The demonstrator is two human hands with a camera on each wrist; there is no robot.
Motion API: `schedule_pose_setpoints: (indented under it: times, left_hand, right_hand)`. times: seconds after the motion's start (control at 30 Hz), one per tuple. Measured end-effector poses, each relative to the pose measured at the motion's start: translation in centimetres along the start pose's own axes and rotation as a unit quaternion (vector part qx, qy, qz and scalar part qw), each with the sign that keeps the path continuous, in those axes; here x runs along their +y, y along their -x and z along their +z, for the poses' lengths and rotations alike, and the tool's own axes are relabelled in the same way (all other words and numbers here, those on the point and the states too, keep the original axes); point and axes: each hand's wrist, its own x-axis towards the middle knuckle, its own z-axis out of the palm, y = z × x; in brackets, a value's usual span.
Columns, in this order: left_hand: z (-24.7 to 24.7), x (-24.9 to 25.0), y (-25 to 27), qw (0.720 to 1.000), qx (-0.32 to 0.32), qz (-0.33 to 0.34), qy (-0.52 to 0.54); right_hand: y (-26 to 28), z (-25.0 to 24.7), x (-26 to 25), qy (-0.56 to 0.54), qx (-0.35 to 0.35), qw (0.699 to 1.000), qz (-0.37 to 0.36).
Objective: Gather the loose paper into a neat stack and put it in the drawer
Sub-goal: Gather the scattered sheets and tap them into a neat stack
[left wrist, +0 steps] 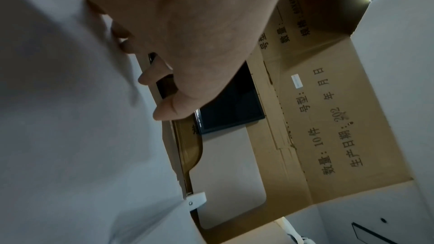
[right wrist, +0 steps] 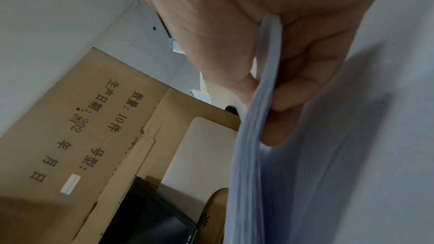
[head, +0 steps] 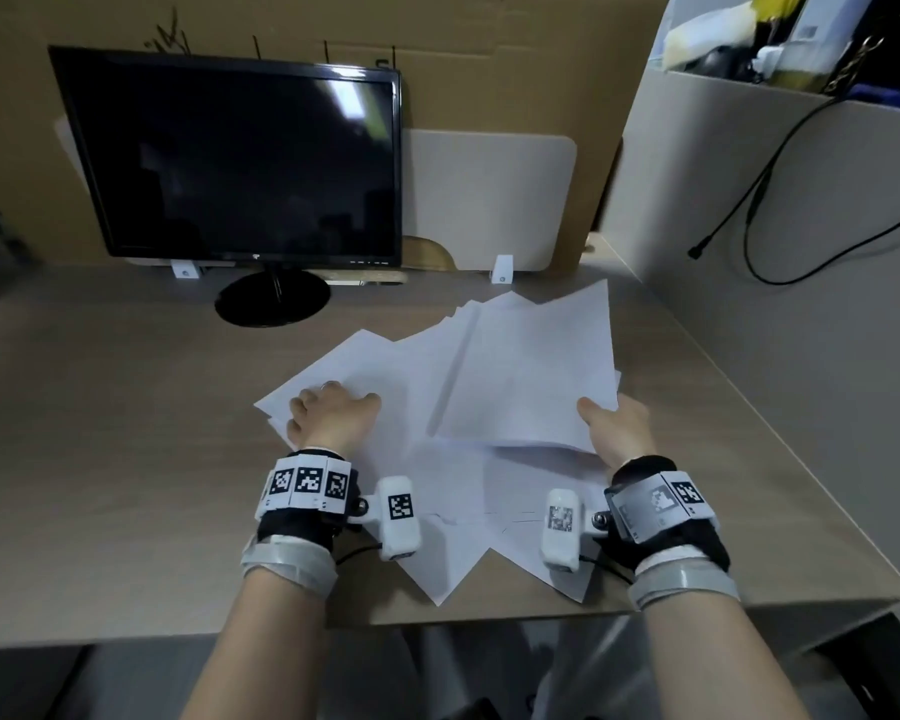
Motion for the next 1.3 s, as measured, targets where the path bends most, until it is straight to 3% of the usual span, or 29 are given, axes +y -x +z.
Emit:
schedule_pose_setpoints:
  times: [0.17,0.27,0.37,0.47,0.53,0.6,0.77,1.0,1.13,1.3]
  left_hand:
    - [-2.3,-0.8,-0.5,0.972,-0.038,0.042,0.229]
    - [-4.0,-1.7,-0.7,0.957,-0.01,0.053,0.287]
    - [-5.2,-2.6,-0.5,0.946,0.027,0.004,0.324]
    - [-5.4,-2.8,0.7,0.937,-0.037,-0.028,0.347]
    - [-5.3,-2.4,1.1,0.919,-0.081,-0.019,0.386]
    - [-5.1,-2.0,0.7,0.902,-0.099,-0.021,0.419]
    - [-5.9,-0.7,-0.2,0.863,-0.146,-0.083,0.476]
    - [-3.9,-1.4,0.9,0.878,-0.127,-0.088,0.454]
    - [-2.9,-2.3,1.0,0.91,-0.101,-0.059,0.398]
    - [-1.5,-2.3,1.5,0.902,-0.109,-0.061,0.414]
  right_hand:
    - [0.6,2.4,-1.8,0.006,-0.076,0.996,-0.044]
    - [1.4,4.5,-3.4,0.047,-0.142,0.987,-0.053]
    - [1.0,5.5,-4.6,0.106,-0.175,0.978,-0.045]
    - [0.2,6.6,-5.0,0.167,-0.18,0.969,-0.009]
    - [0.1,7.3,-5.0,0.334,-0.157,0.929,-0.024]
    - [0.4,7.6,-5.0,0.401,-0.151,0.903,-0.041]
    - [0.3,6.9,-5.3,0.223,-0.193,0.955,-0.026]
    - [-0.2,6.6,-4.3,0.123,-0.208,0.97,0.027]
    - [0.4,7.1,-3.9,0.074,-0.214,0.972,0.063]
    - [1.2,7.2,-3.6,0.027,-0.232,0.971,0.051]
